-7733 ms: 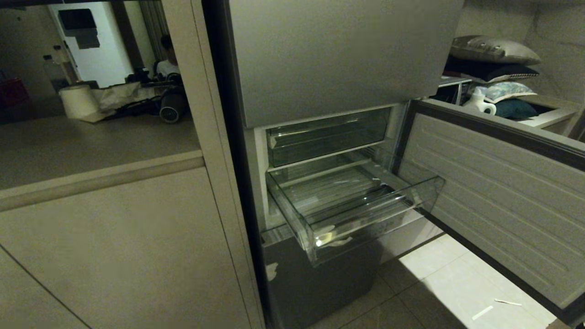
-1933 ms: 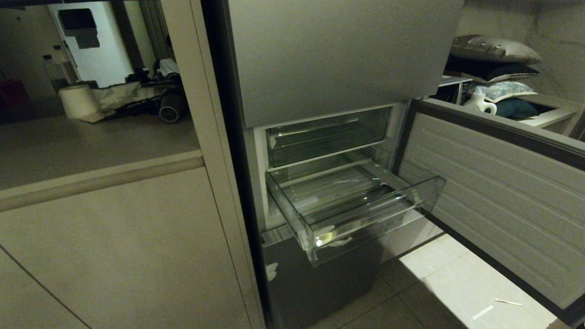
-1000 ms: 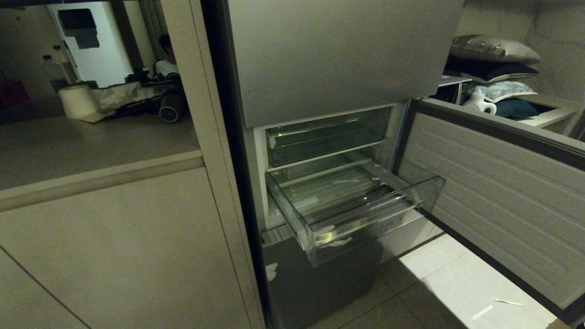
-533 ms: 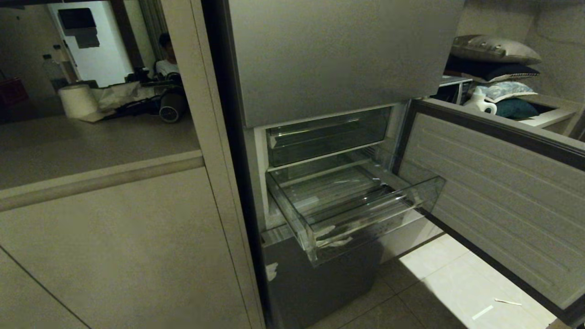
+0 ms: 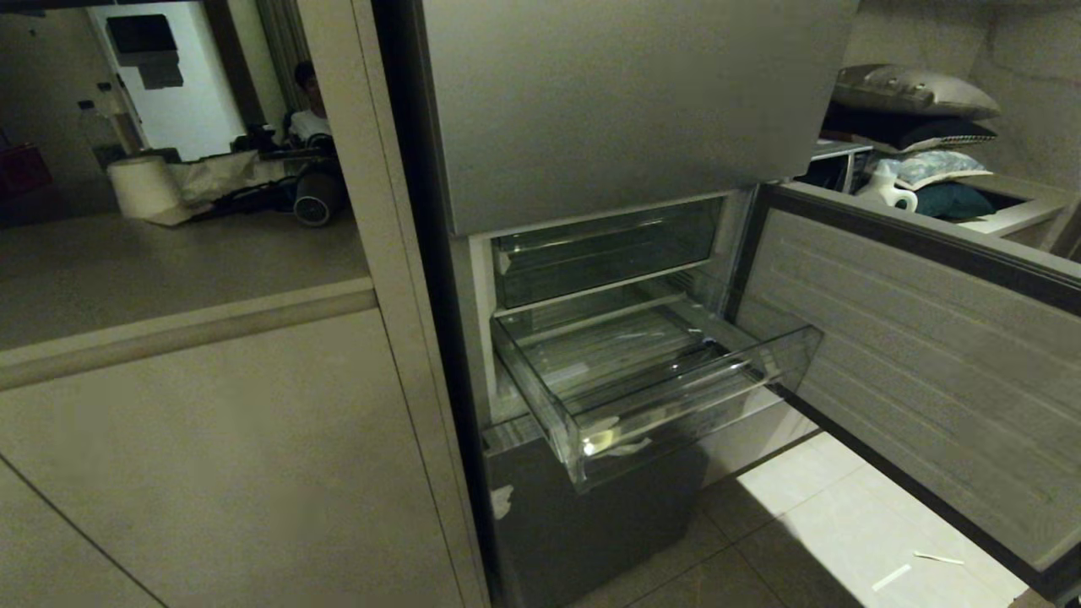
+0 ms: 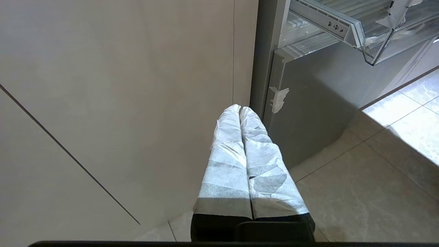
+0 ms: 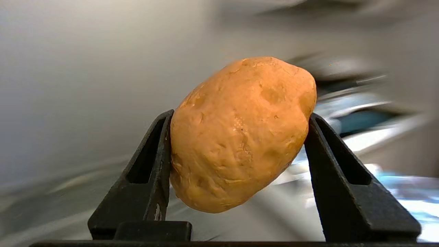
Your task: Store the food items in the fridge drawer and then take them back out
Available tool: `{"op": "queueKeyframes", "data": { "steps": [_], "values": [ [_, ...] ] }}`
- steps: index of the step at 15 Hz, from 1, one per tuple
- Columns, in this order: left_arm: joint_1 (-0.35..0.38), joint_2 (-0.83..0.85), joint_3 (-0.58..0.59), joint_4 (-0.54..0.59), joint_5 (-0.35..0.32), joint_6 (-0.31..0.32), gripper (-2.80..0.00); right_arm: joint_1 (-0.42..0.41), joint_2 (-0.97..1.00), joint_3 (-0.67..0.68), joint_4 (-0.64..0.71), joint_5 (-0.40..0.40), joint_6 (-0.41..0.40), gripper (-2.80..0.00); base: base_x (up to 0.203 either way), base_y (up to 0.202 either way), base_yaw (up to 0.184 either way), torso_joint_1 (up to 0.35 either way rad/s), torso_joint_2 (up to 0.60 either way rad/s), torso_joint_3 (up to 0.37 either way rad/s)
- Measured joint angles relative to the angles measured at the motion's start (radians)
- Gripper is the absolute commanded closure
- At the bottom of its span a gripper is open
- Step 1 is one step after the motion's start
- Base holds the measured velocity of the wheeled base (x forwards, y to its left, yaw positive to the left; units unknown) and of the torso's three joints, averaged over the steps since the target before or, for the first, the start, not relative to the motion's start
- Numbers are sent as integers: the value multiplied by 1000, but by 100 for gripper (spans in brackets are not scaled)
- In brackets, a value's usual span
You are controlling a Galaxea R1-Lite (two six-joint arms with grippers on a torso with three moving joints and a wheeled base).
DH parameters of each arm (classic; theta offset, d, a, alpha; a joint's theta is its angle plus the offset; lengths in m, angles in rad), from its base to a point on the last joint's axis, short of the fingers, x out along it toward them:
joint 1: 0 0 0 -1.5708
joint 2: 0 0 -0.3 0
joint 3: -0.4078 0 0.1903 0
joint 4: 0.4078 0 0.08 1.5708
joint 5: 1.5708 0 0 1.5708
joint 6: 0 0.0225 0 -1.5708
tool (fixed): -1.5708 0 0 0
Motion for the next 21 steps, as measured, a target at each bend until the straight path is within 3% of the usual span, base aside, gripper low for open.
{"op": "queueKeyframes", "data": {
  "steps": [2, 4, 8, 13, 17, 21],
  "values": [
    [0, 0, 0, 0, 0, 0, 0, 143, 68, 17, 20, -21, -11, 0, 0, 0, 0, 0, 0, 0],
    [0, 0, 0, 0, 0, 0, 0, 216, 186, 12, 30, -30, 13, 0, 0, 0, 0, 0, 0, 0],
    [0, 0, 0, 0, 0, 0, 0, 283, 412, -27, 29, -23, 40, 0, 0, 0, 0, 0, 0, 0],
    [0, 0, 0, 0, 0, 0, 0, 393, 628, -102, -42, 68, 31, 0, 0, 0, 0, 0, 0, 0],
    [0, 0, 0, 0, 0, 0, 0, 485, 789, -186, -62, 34, 34, 0, 0, 0, 0, 0, 0, 0],
    [0, 0, 0, 0, 0, 0, 0, 503, 931, -332, -55, -7, 38, 0, 0, 0, 0, 0, 0, 0]
  ]
}}
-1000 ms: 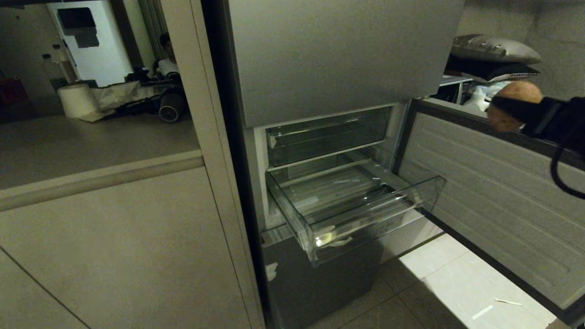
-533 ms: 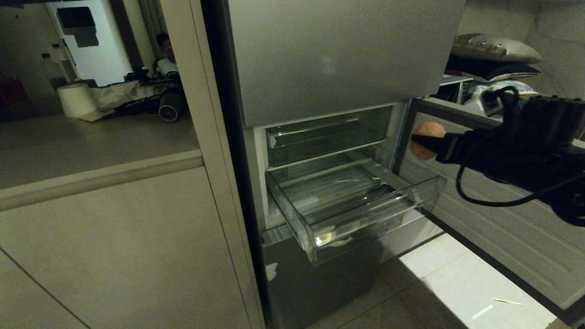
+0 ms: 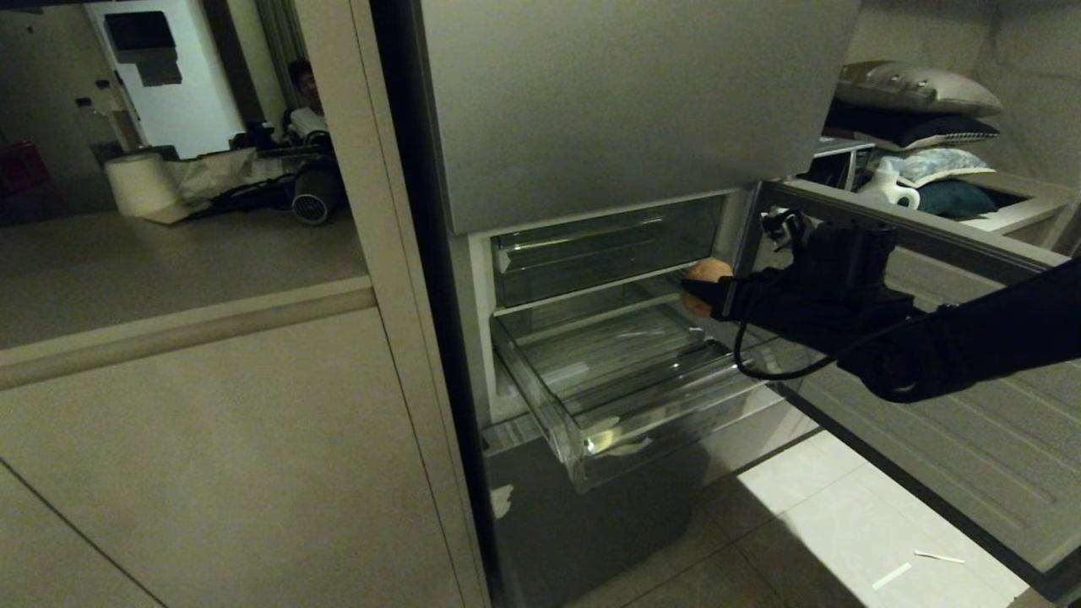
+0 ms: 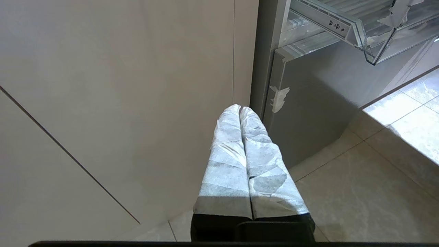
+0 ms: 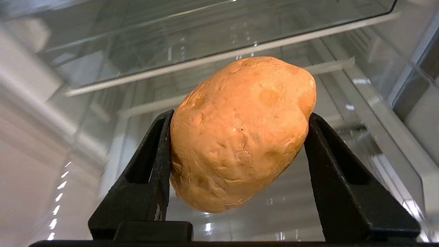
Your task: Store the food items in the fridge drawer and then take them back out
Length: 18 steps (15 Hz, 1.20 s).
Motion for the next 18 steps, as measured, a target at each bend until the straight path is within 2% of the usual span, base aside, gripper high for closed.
{"op": "queueKeyframes", "data": {
  "steps": [1, 2, 3, 9, 13, 14, 18],
  "values": [
    [0, 0, 0, 0, 0, 0, 0, 1, 37, -40, 3, -4, 0, 0, 0, 0, 0, 0, 0, 0],
    [0, 0, 0, 0, 0, 0, 0, -1, 68, -72, 12, -12, -1, -165, 0, 0, 0, 0, 0, 0],
    [0, 0, 0, 0, 0, 0, 0, -2, 99, -102, 26, -27, -3, -280, 0, 0, 0, 0, 0, 0],
    [0, 0, 0, 0, 0, 0, 0, -6, 200, -249, 88, -81, -2, -280, 0, 0, 0, 0, 0, 0],
    [0, 0, 0, 0, 0, 0, 0, -7, 174, -236, 114, -84, 3, -280, 0, 0, 0, 0, 0, 0],
    [0, 0, 0, 0, 0, 0, 0, -7, 141, -201, 120, -84, 2, 0, 0, 0, 0, 0, 0, 0],
    [0, 0, 0, 0, 0, 0, 0, -16, -81, 27, 123, -83, -3, 0, 0, 0, 0, 0, 0, 0]
  ]
}}
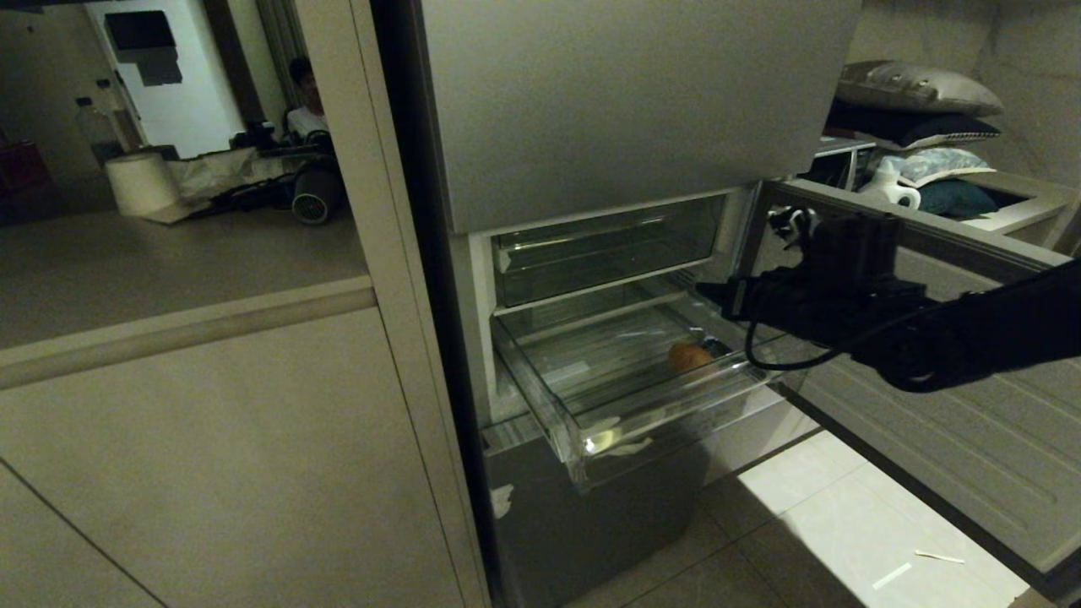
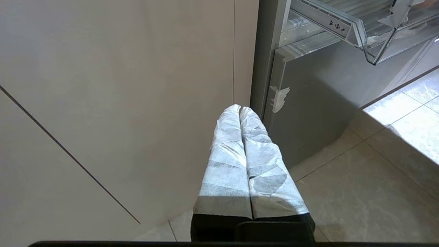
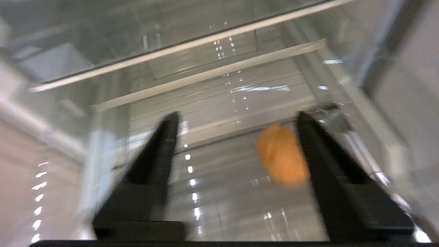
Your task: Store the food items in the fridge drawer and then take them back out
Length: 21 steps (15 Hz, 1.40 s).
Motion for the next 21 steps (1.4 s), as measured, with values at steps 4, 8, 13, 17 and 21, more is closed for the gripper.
{"op": "queueKeyframes", "data": {
  "steps": [4, 8, 13, 17, 21],
  "values": [
    [0, 0, 0, 0, 0, 0, 0, -22, -396, 233, 50, -3, -3, 0, 0, 0, 0, 0, 0, 0],
    [0, 0, 0, 0, 0, 0, 0, -272, -791, 312, 266, -27, -2, 0, 0, 0, 0, 0, 0, 0],
    [0, 0, 3, 0, 0, 0, 0, -976, -995, 355, 335, -34, 19, -280, 0, 0, 0, 0, 0, 0],
    [0, 0, 0, 0, 0, 0, 0, -1557, -990, 378, 326, 162, 65, -280, 0, 0, 0, 0, 0, 0],
    [0, 0, 0, 0, 0, 0, 0, -1815, -803, 393, 222, 258, 105, -280, 0, 0, 0, 0, 0, 0]
  ]
}}
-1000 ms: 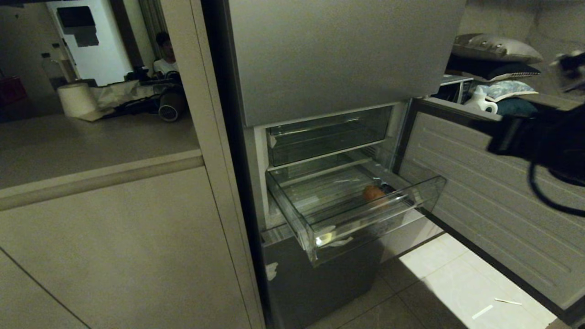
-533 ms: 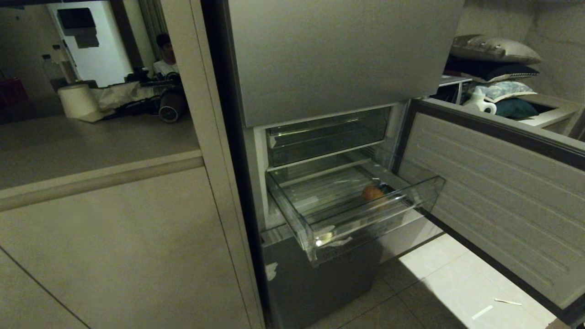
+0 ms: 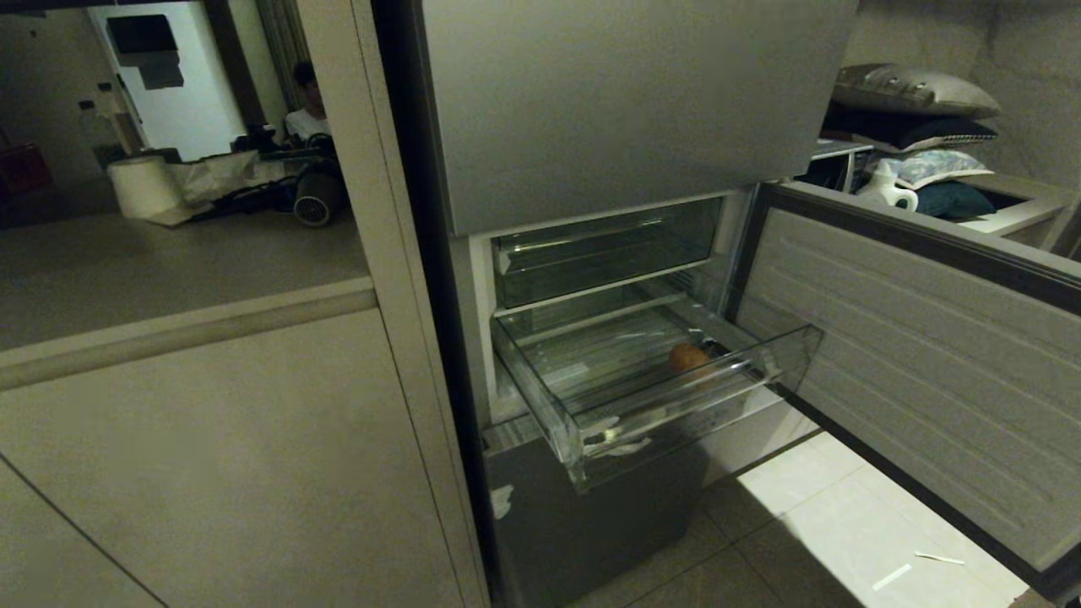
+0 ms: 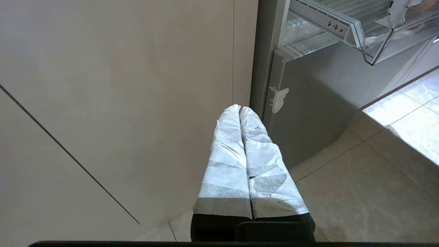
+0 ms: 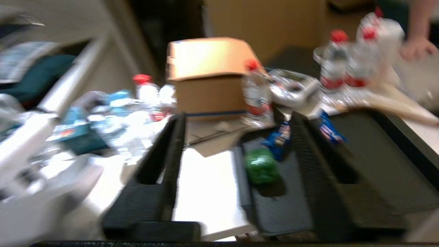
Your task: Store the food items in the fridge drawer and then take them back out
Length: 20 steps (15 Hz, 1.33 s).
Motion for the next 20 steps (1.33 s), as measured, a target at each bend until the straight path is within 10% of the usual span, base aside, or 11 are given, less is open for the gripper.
{"op": "queueKeyframes", "data": {
  "steps": [11, 20],
  "values": [
    [0, 0, 0, 0, 0, 0, 0, 18, 620, 42, -370, 222, -112, -280, 0, 0, 0, 0, 0, 0],
    [0, 0, 0, 0, 0, 0, 0, 122, 902, -89, -374, 18, -300, -280, 0, 0, 0, 0, 0, 0]
  ]
}}
